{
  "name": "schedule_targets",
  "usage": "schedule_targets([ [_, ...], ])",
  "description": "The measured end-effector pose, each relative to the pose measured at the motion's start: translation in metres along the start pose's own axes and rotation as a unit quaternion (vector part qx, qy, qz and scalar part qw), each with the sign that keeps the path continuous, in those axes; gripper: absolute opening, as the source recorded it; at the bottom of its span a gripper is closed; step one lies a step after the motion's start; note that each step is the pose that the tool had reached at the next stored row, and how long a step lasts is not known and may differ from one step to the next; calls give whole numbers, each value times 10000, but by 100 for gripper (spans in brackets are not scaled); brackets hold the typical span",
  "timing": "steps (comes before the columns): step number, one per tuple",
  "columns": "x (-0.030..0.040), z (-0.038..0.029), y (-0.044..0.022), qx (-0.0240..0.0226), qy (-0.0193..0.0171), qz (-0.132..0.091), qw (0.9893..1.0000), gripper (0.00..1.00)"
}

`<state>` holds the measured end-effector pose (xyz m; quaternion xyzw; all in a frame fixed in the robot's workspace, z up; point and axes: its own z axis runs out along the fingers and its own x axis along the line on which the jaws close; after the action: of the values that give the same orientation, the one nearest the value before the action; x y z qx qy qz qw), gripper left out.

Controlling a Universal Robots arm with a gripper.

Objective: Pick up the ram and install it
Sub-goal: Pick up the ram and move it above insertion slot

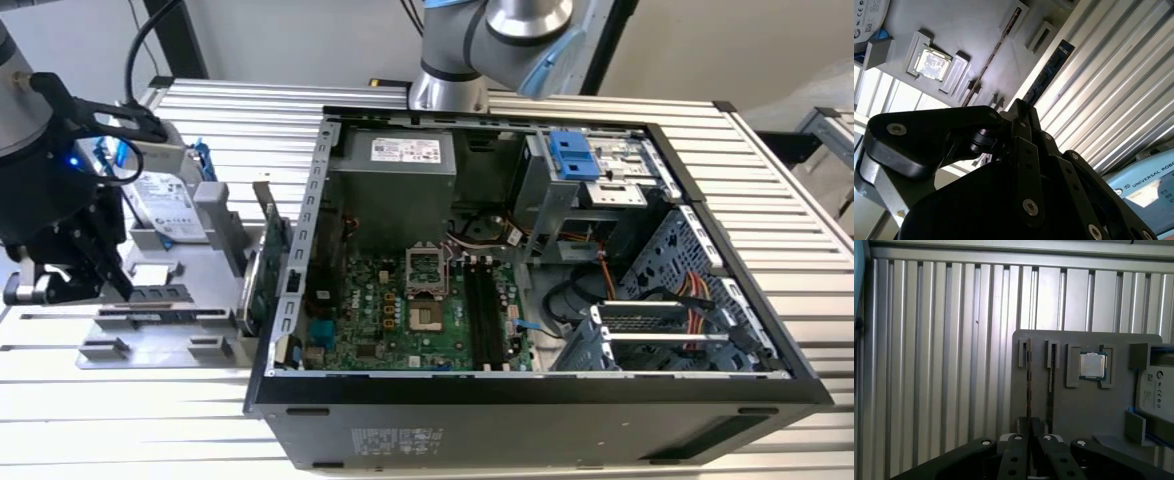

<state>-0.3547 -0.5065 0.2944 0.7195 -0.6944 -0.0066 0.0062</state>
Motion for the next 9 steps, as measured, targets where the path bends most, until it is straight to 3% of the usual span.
schedule_targets([
  [9,-1,-53,2,0,0,2,10000,0],
])
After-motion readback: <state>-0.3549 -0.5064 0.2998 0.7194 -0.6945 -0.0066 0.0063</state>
